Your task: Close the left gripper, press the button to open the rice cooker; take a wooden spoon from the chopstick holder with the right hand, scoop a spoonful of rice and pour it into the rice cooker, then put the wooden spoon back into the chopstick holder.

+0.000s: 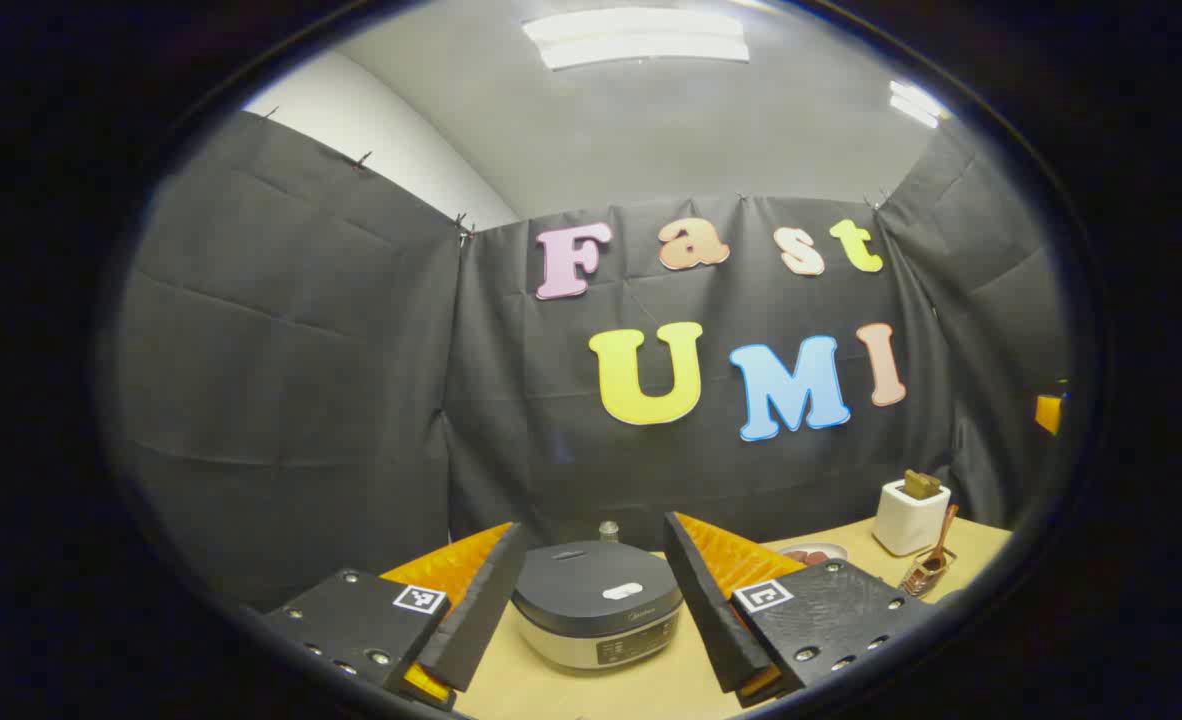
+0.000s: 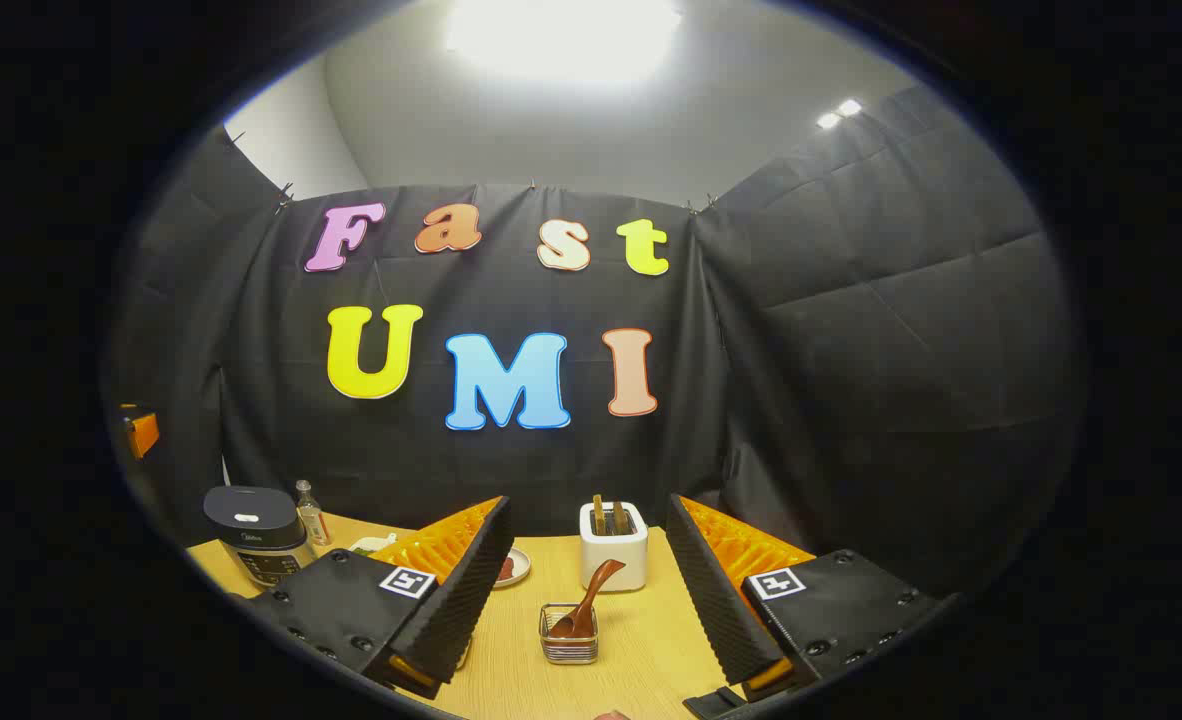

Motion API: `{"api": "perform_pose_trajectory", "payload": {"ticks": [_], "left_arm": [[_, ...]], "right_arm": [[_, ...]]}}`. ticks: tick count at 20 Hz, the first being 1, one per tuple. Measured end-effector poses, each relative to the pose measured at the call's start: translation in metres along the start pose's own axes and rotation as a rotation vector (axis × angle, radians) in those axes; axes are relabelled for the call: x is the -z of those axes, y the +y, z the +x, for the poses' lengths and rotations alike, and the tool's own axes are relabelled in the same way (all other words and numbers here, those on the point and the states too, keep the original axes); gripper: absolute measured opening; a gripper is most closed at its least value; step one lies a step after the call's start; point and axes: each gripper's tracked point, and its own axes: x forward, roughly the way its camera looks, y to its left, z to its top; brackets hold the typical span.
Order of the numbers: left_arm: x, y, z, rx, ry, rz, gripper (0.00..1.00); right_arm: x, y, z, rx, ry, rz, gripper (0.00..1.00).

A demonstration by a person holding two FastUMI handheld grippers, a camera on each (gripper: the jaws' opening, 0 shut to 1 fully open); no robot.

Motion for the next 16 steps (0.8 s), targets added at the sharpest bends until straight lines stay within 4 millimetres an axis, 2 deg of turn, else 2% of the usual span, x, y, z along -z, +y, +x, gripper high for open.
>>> {"api": "perform_pose_trajectory", "payload": {"ticks": [16], "left_arm": [[0.0023,-0.0049,-0.0098,-0.003,0.006,0.009,0.88]], "right_arm": [[0.0015,-0.0061,-0.0038,0.008,0.002,0.011,0.96]]}}
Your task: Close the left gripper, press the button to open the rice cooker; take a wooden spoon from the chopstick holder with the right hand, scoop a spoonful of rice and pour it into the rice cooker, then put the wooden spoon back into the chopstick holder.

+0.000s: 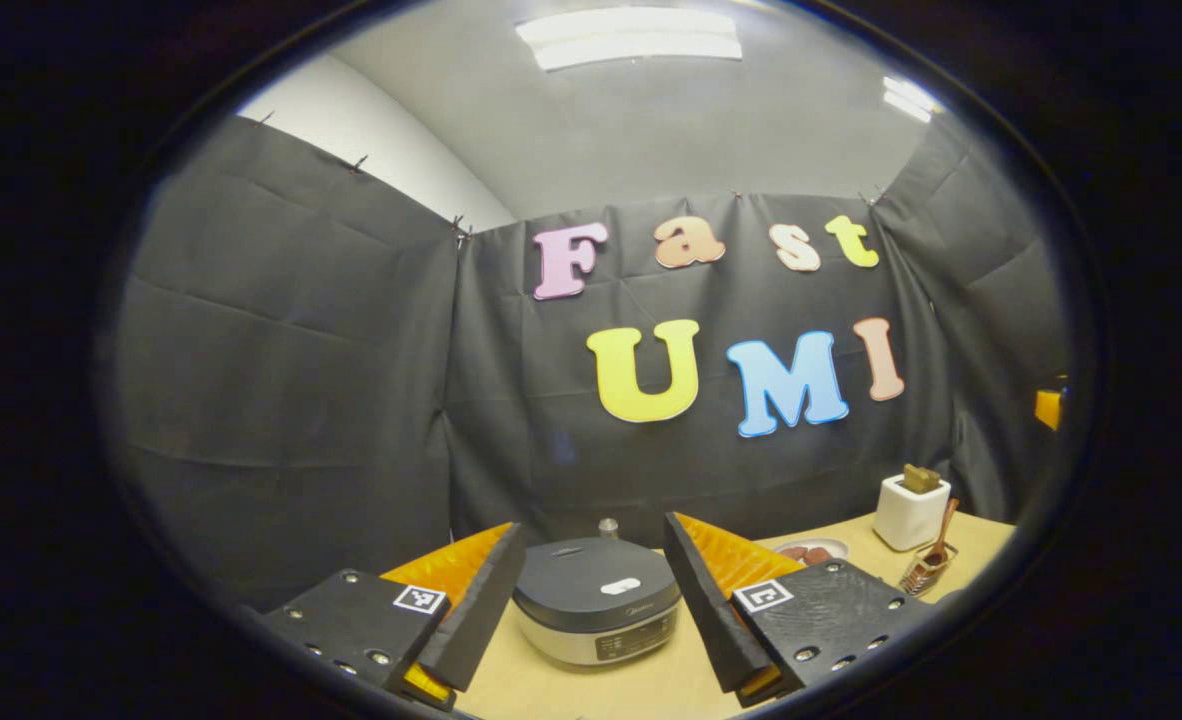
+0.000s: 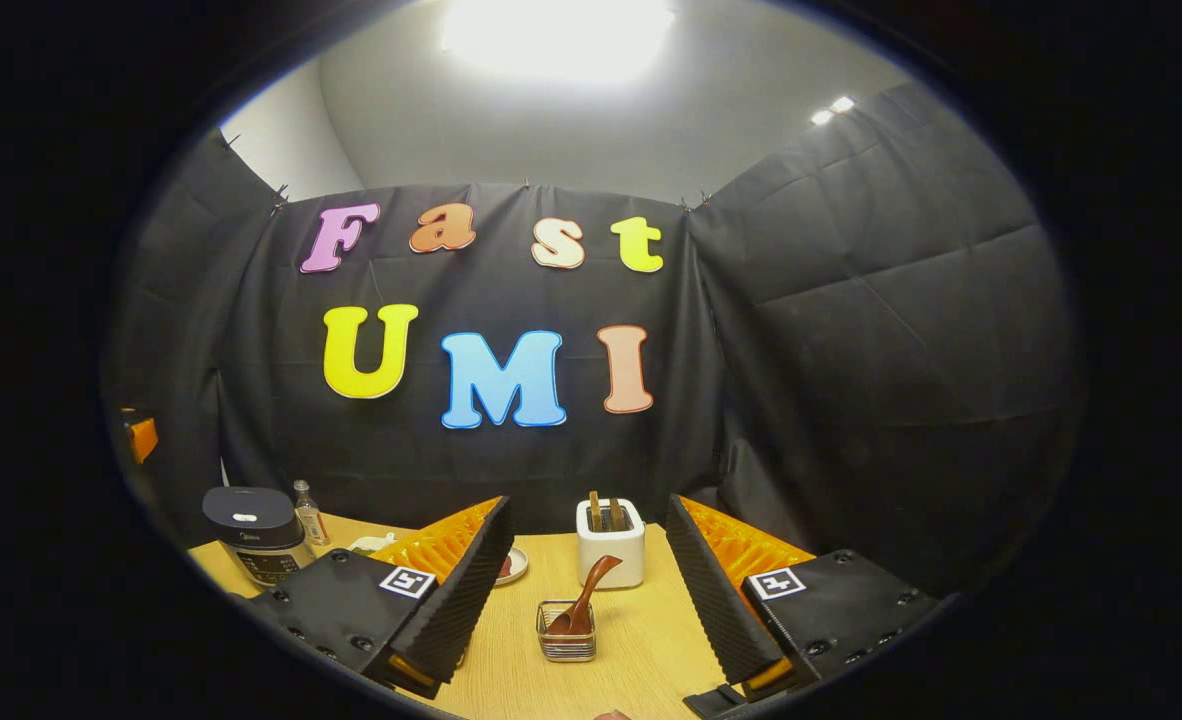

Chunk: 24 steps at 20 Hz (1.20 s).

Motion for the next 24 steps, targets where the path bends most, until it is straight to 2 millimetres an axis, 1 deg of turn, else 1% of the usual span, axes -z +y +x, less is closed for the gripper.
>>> {"api": "perform_pose_trajectory", "payload": {"ticks": [5,10,13,14,15,16,17,18,19,20,22,23,24], "left_arm": [[-0.001,-0.007,0.001,0.014,0.001,0.001,0.88],[-0.006,-0.012,0.004,0.009,-0.003,-0.002,0.88],[-0.003,-0.018,0.008,0.000,0.016,-0.005,0.88],[-0.005,-0.020,0.010,-0.004,0.016,-0.016,0.76],[-0.003,-0.026,0.011,-0.001,0.025,-0.026,0.64],[-0.002,-0.030,0.011,0.000,0.033,-0.032,0.63],[-0.002,-0.027,0.014,-0.028,0.025,-0.033,0.63],[-0.002,-0.029,0.018,-0.025,0.021,-0.044,0.46],[-0.001,-0.038,0.021,0.011,0.031,-0.065,0.29],[0.000,-0.040,0.026,0.001,0.038,-0.082,0.23],[0.007,-0.035,0.036,0.009,0.060,-0.115,0.11],[0.013,-0.033,0.049,0.013,0.066,-0.128,0.08],[0.021,-0.032,0.055,0.024,0.081,-0.143,0.02]], "right_arm": [[0.000,-0.002,0.001,-0.007,0.000,-0.006,0.97],[0.002,-0.008,0.005,-0.022,-0.003,-0.014,0.98],[0.008,-0.010,0.008,-0.052,0.001,-0.016,0.98],[0.010,-0.011,0.011,-0.065,0.003,-0.020,0.98],[0.013,-0.012,0.012,-0.079,0.006,-0.024,0.98],[0.015,-0.014,0.014,-0.093,0.008,-0.027,0.97],[0.017,-0.014,0.016,-0.111,0.009,-0.029,0.98],[0.021,-0.015,0.018,-0.130,0.013,-0.031,0.97],[0.028,-0.016,0.021,-0.147,0.023,-0.034,0.98],[0.034,-0.017,0.023,-0.158,0.035,-0.037,0.97],[0.044,-0.019,0.027,-0.168,0.066,-0.035,0.98],[0.046,-0.016,0.028,-0.174,0.072,-0.032,0.98],[0.045,-0.016,0.030,-0.171,0.068,-0.032,0.96]]}}
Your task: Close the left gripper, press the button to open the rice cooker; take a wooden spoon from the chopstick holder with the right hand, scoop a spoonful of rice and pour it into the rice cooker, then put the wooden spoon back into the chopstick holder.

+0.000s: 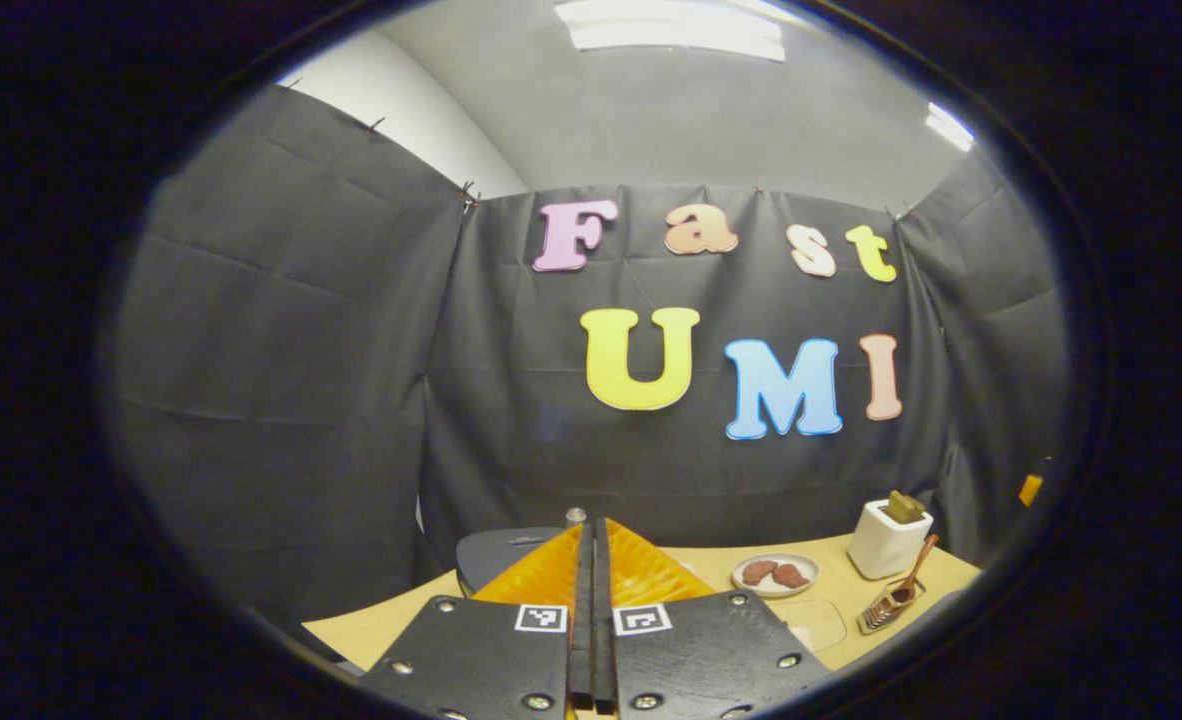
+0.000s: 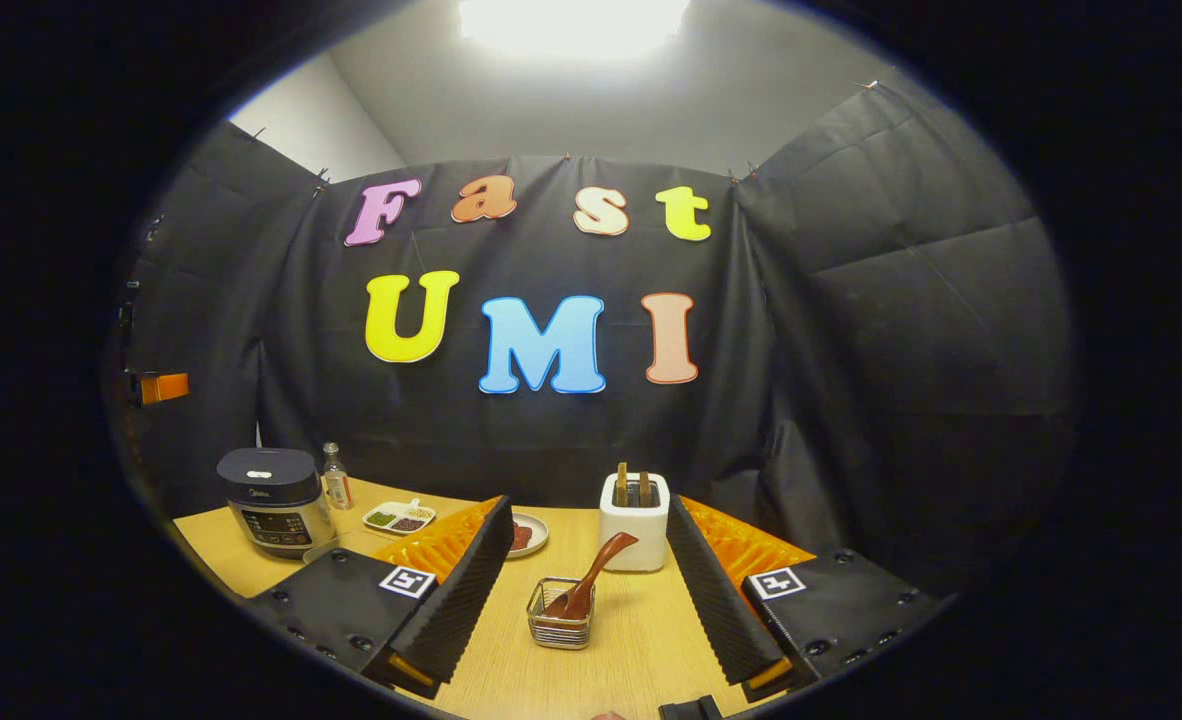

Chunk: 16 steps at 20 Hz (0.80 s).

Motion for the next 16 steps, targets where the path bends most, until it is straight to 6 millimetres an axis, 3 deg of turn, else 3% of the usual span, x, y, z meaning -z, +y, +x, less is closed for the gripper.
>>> {"api": "perform_pose_trajectory", "payload": {"ticks": [6,10,14,16], "left_arm": [[0.048,0.021,0.083,0.043,0.103,-0.051,0.01],[0.097,0.020,0.124,0.081,0.199,-0.032,0.01],[0.150,0.018,0.146,0.118,0.291,-0.011,0.00],[0.167,0.016,0.150,0.135,0.328,0.006,0.00]], "right_arm": [[0.000,0.008,0.020,0.071,0.003,0.009,0.97],[0.007,0.014,0.032,0.129,0.028,0.010,0.97],[0.015,0.022,0.043,0.173,0.060,0.026,0.98],[0.016,0.024,0.049,0.187,0.069,0.036,0.97]]}}
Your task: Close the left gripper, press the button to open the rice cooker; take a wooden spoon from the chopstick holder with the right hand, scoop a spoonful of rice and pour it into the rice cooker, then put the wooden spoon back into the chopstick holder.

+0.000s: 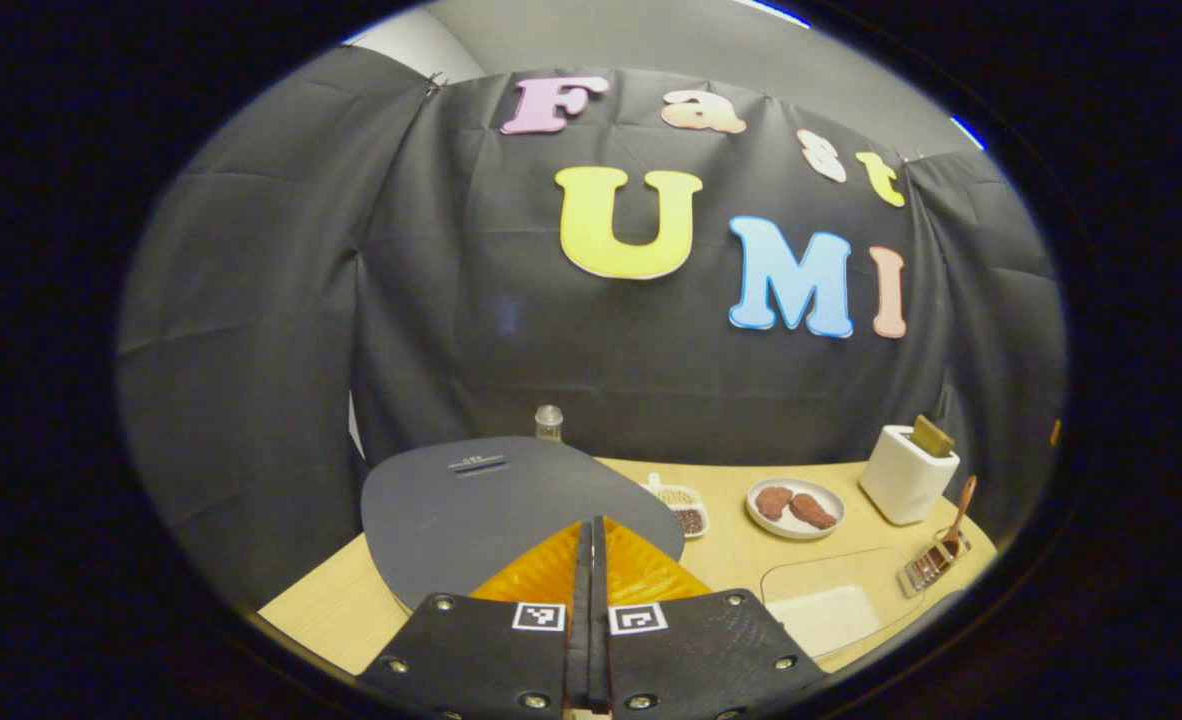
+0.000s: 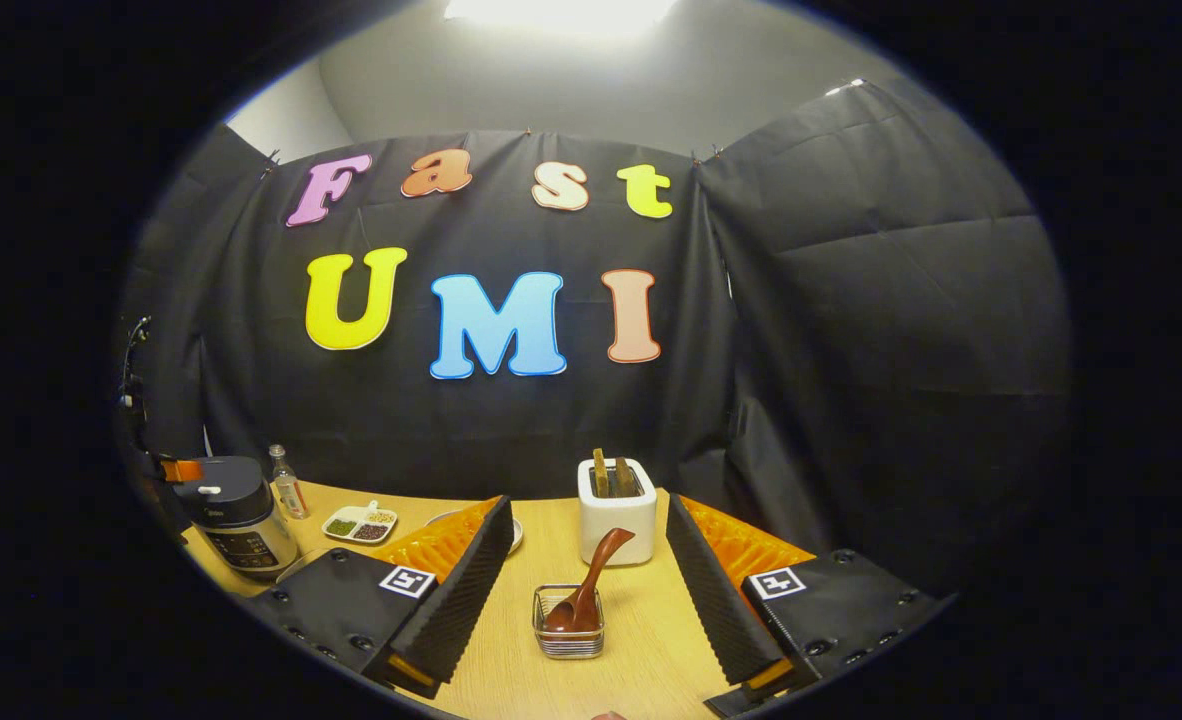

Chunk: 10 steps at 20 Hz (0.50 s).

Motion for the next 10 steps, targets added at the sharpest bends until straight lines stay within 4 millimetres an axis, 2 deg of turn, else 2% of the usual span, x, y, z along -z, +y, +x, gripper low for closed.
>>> {"api": "perform_pose_trajectory", "payload": {"ticks": [3,5,7,10], "left_arm": [[0.021,0.000,0.007,0.009,0.043,0.017,0.00],[0.020,-0.002,0.007,0.013,0.010,0.049,0.02],[0.029,0.002,0.004,0.007,0.036,0.073,0.02],[0.030,0.003,0.012,-0.011,0.084,0.012,0.02]], "right_arm": [[-0.001,0.005,0.006,0.010,0.008,0.013,0.97],[-0.001,0.007,0.010,0.016,0.009,0.013,0.98],[0.001,0.009,0.013,0.012,0.018,0.004,0.97],[0.004,0.011,0.018,0.000,0.029,-0.004,0.98]]}}
